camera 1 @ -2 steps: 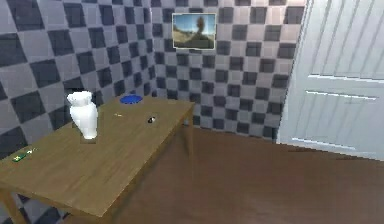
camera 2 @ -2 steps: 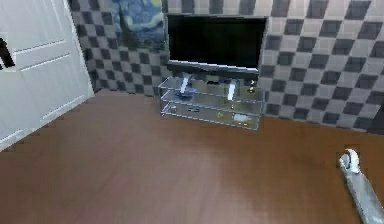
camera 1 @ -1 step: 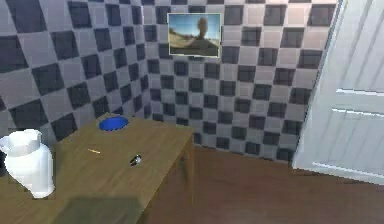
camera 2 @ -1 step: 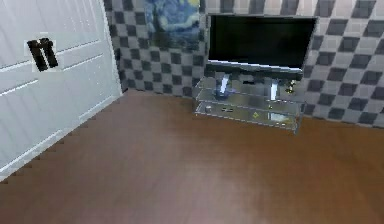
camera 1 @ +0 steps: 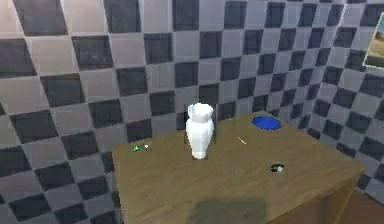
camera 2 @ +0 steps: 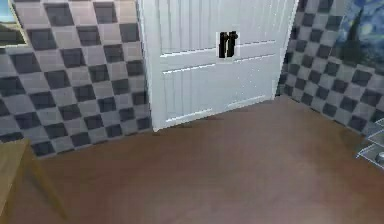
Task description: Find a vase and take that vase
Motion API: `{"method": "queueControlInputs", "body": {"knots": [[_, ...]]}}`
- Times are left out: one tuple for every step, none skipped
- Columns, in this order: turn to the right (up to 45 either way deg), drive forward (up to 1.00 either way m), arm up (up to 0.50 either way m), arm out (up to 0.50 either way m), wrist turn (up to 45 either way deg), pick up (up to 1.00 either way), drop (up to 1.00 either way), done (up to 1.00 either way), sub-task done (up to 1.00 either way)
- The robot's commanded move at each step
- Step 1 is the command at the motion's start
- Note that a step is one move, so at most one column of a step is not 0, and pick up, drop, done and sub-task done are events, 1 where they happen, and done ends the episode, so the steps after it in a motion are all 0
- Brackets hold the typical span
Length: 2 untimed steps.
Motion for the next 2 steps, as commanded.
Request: {"method": "queueControlInputs", "body": {"knots": [[-45.0, 0.00, 0.00, 0.00, 0.0, 0.00, 0.00, 0.00, 0.00], [-39.0, 0.00, 0.00, 0.00, 0.0, 0.00, 0.00, 0.00, 0.00]]}}
